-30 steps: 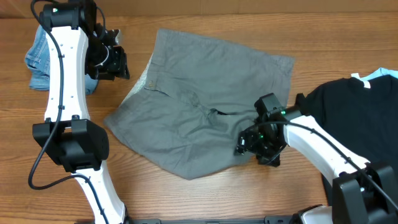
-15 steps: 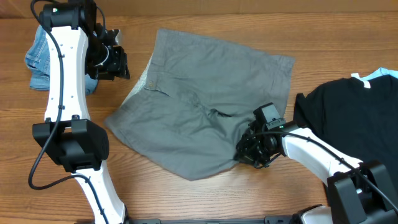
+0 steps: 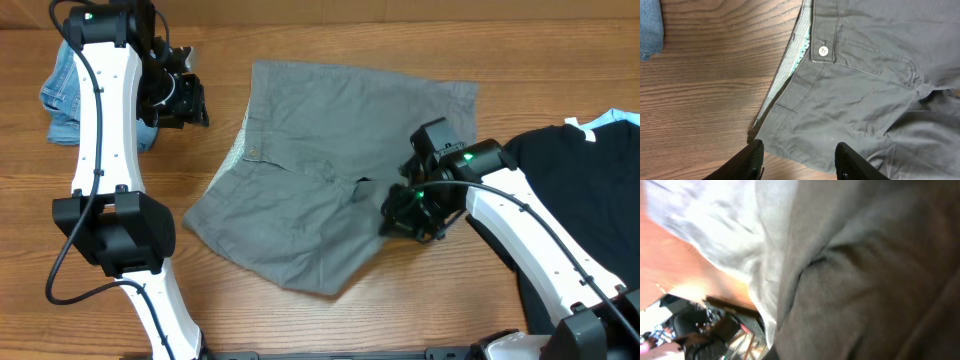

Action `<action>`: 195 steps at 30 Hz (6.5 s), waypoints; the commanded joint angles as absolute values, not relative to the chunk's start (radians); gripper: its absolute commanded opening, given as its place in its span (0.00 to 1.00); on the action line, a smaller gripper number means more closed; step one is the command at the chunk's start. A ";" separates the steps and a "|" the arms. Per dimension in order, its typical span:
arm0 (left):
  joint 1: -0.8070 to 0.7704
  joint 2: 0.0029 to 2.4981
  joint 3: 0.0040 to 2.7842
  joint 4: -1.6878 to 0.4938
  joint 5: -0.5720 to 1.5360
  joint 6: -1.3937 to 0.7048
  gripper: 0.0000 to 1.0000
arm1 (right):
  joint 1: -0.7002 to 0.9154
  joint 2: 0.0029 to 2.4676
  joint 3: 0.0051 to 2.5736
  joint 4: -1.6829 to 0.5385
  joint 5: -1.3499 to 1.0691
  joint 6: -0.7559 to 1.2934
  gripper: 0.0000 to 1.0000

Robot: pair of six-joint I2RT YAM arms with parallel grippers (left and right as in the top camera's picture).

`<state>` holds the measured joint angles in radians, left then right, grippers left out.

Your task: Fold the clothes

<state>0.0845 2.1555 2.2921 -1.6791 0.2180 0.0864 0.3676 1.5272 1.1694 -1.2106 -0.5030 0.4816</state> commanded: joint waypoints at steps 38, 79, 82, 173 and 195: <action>0.077 2.124 2.293 -1.664 0.256 0.113 0.52 | 0.326 1.795 1.210 -0.684 -0.734 0.448 0.05; 0.077 2.124 2.293 -1.671 0.256 0.113 0.53 | 0.376 1.564 0.997 -0.791 -0.579 0.733 0.61; 0.077 2.124 2.293 -1.670 0.256 0.113 0.53 | 0.399 1.572 0.892 -0.577 -0.583 0.889 0.61; 0.077 2.124 2.293 -1.689 0.256 0.121 0.60 | 0.436 1.352 1.048 -1.518 -0.086 0.763 0.79; 0.067 2.127 1.983 -1.414 0.342 0.212 0.77 | 0.138 1.397 0.948 -0.979 -0.114 0.589 0.73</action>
